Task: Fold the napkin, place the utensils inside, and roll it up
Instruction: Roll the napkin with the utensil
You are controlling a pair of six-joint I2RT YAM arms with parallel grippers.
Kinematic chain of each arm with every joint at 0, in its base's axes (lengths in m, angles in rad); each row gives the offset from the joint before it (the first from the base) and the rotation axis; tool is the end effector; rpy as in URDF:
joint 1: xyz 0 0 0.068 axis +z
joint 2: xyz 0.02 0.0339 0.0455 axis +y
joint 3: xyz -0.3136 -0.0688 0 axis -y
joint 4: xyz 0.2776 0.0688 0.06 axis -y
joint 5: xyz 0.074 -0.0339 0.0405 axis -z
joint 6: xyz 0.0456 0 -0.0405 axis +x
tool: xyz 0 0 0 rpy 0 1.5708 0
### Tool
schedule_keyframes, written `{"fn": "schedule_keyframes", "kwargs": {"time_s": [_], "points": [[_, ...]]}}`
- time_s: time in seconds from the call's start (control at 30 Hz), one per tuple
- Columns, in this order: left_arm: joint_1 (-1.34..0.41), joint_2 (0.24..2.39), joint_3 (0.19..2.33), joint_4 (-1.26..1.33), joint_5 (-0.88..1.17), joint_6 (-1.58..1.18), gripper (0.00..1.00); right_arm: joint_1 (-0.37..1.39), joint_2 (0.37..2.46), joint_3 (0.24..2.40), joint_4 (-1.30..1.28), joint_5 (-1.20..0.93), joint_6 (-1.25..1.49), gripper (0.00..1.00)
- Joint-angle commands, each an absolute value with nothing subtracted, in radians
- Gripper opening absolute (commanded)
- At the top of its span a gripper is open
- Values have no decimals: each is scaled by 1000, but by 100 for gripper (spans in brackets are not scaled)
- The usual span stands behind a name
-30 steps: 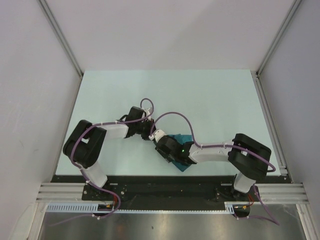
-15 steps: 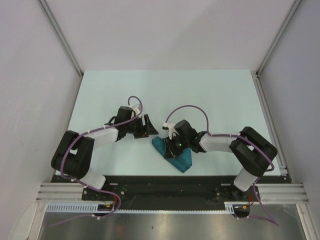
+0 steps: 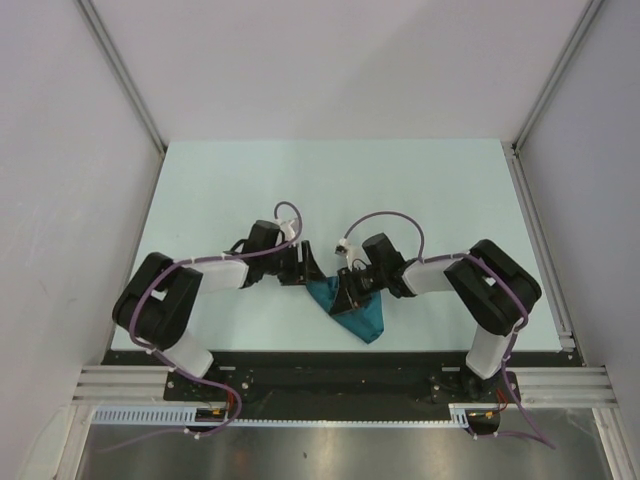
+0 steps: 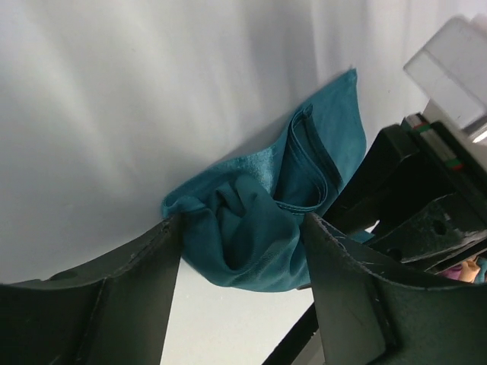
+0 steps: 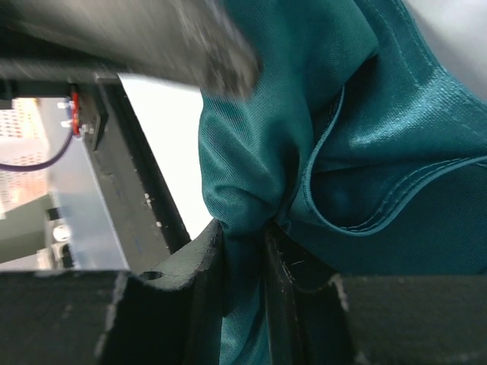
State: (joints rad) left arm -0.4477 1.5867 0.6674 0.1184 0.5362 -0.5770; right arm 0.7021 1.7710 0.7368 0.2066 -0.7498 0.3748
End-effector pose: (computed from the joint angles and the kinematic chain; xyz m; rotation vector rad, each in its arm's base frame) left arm 0.2782 -0.1594 0.1614 0.1164 2.5174 -1.0972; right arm 0.2460 0.2488 0.1339 -0.7984 2.4433 1.3661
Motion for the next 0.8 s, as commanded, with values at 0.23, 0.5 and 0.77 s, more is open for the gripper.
{"fn": "schedule_keyframes", "kwargs": {"time_s": [0.23,0.5,0.77], "points": [[-503,1680,703,175,580,-597,31,627,1875,696,278,-871,434,32],[-509,1724,767,106,563,-591,0,606,1673,813,-36,-778,305,64],[-509,1756,824,40,545,-586,0,785,1445,893,-247,-300,224,70]]}}
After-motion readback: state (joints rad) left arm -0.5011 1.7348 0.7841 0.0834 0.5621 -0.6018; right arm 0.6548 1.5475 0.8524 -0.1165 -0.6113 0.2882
